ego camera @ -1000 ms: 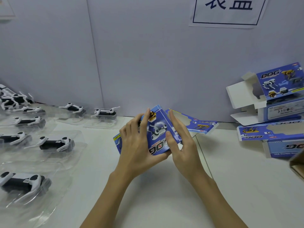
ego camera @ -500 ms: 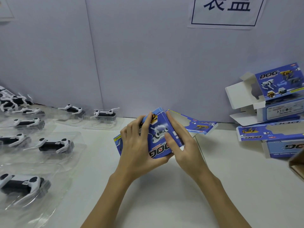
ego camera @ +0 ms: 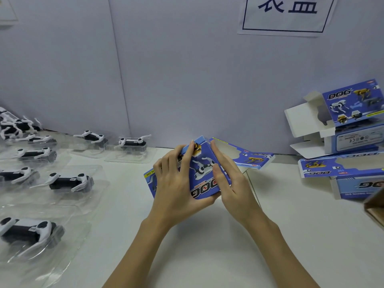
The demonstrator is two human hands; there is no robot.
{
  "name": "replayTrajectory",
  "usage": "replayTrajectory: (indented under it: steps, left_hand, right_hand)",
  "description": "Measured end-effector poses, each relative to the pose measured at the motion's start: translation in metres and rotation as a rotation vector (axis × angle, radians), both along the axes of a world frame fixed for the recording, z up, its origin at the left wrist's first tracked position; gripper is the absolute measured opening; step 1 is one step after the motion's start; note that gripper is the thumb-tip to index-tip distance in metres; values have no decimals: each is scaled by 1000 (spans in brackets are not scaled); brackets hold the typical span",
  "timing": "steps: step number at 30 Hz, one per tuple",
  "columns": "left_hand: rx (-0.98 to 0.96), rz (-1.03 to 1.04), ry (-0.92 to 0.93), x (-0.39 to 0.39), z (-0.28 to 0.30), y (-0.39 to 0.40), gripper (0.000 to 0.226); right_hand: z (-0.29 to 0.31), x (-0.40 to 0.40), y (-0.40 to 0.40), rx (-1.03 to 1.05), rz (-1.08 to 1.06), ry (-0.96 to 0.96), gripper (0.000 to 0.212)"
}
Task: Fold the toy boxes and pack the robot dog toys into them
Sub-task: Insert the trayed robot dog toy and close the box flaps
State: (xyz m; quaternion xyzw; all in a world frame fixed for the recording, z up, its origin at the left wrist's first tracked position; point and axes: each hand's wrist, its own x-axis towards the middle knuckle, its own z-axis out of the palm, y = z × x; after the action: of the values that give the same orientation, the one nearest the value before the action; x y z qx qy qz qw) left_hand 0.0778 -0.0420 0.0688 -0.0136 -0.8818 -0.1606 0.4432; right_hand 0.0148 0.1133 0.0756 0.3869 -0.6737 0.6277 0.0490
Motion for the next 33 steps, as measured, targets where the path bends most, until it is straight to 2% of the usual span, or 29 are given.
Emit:
replayTrajectory:
  steps: [4, 8, 18, 27, 29, 33]
  left_hand:
    - [12, 14, -2, -1, 0, -1, 111]
    - [79, 34, 15, -1, 0, -6, 112]
    - [62, 33, 29, -2, 0, -4, 111]
    - [64, 20, 37, -7, -3, -4, 110]
    - [81, -3, 43, -8, -4, -8, 110]
    - [-38, -9, -9, -8, -10, -16, 106]
  right_hand:
    - [-4, -1, -3, -31, -38, 30, 58]
    - [-9, 1, -8, -82, -97, 129, 51]
    - [-10, 1, -12, -145, -66, 112, 44]
    - [-8, 1, -7, -114, -23, 25, 47]
    - [-10, 0, -7, -90, -47, 70, 51]
    - [-10, -5, -9, -150, -90, 23, 47]
